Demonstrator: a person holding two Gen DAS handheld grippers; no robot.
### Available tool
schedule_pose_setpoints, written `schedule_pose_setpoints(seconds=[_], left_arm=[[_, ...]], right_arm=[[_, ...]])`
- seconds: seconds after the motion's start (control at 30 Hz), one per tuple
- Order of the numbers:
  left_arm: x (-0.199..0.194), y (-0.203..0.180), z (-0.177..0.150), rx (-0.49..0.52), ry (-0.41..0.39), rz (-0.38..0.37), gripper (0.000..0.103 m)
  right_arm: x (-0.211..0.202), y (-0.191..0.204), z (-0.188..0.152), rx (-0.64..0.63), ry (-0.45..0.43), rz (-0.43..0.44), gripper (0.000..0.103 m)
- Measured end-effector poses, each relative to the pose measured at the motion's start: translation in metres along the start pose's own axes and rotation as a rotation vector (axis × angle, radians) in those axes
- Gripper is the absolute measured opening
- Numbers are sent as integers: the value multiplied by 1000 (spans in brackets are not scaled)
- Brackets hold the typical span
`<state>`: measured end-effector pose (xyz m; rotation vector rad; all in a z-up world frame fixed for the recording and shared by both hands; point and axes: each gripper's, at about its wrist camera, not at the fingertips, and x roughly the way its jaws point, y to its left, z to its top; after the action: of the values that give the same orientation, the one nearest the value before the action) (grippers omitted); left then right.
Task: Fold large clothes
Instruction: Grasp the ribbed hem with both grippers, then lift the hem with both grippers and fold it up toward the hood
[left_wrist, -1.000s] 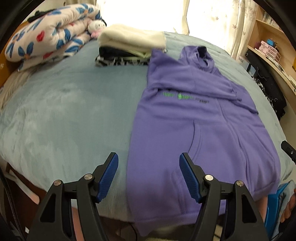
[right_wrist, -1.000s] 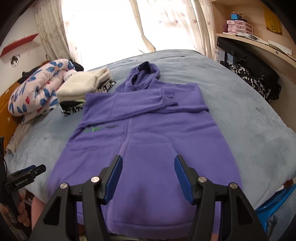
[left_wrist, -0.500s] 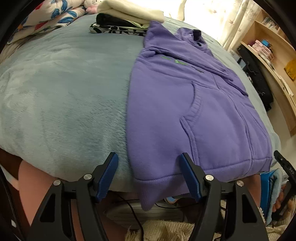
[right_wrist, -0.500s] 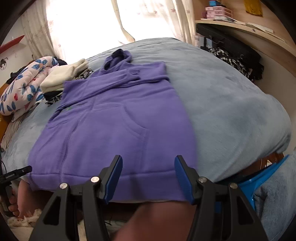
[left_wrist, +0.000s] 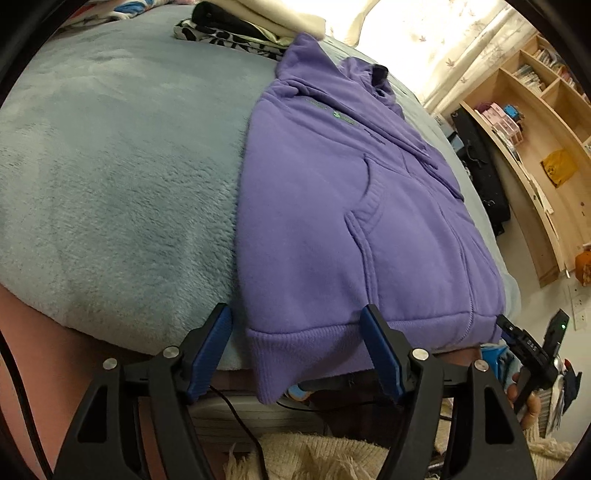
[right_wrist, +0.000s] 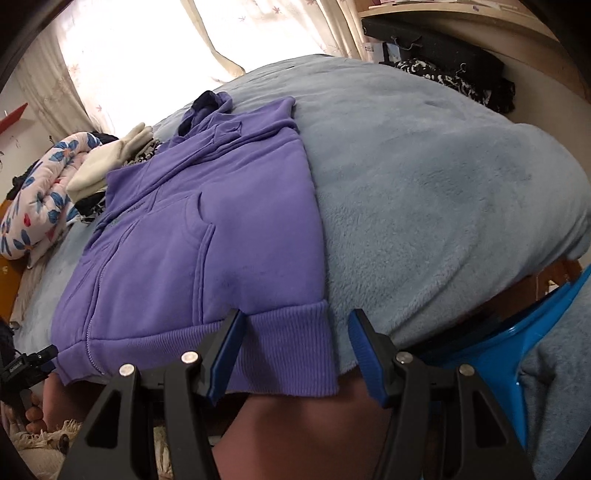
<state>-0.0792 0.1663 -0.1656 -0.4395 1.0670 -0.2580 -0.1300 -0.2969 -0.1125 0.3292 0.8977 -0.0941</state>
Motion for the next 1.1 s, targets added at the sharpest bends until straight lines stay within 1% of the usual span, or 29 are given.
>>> schedule_pose_setpoints(seconds=[0.03,0.07,0.1,0.2,0.33,0.43,0.5,0.57,0.6,0.63,0.7,0.77,0.8,0.93,1.03,1.1], left_arm=[[1,-1,0,2,4,-5,69],[2,-3,-1,7,6,-9,69],[1,-4,-2,11,8,-15,69],[4,-8,-4,19,16,-22,69],[9,-6,-4,14,38,-38,69],[14,-7,-4,19,61,-55,69],[15,-12,-3,30,66,-62,60],[18,-17,-2,45,84,-82,28],[19,-21,0,48,91,-100,21],[20,-24,1,51,94,-114,18],[18,-34,7,70,87,-136,17],[13,-38,15,53,74,-209,16],[9,-40,21,33,61,-261,16],[-9,-53,49,8,-17,-363,16],[-20,-63,75,-16,-74,-419,15],[-24,-70,93,-34,-104,-435,15]], right_arm=[[1,2,-1,-7,8,35,48],[1,4,-1,-16,19,61,34],[1,8,-1,-33,23,68,32],[1,15,-2,-79,23,50,32],[9,7,-6,-43,31,69,32],[15,7,-9,-37,33,66,32],[16,11,-8,-50,32,55,32],[15,14,-6,-66,38,57,23],[13,16,-4,-72,41,65,19],[11,18,-2,-74,39,72,13],[6,22,3,-80,26,82,10],[0,28,10,-74,9,106,10],[-3,30,14,-67,0,118,10],[-25,34,39,-10,-73,213,10],[-36,38,63,27,-124,276,9],[-38,42,84,53,-152,309,9]])
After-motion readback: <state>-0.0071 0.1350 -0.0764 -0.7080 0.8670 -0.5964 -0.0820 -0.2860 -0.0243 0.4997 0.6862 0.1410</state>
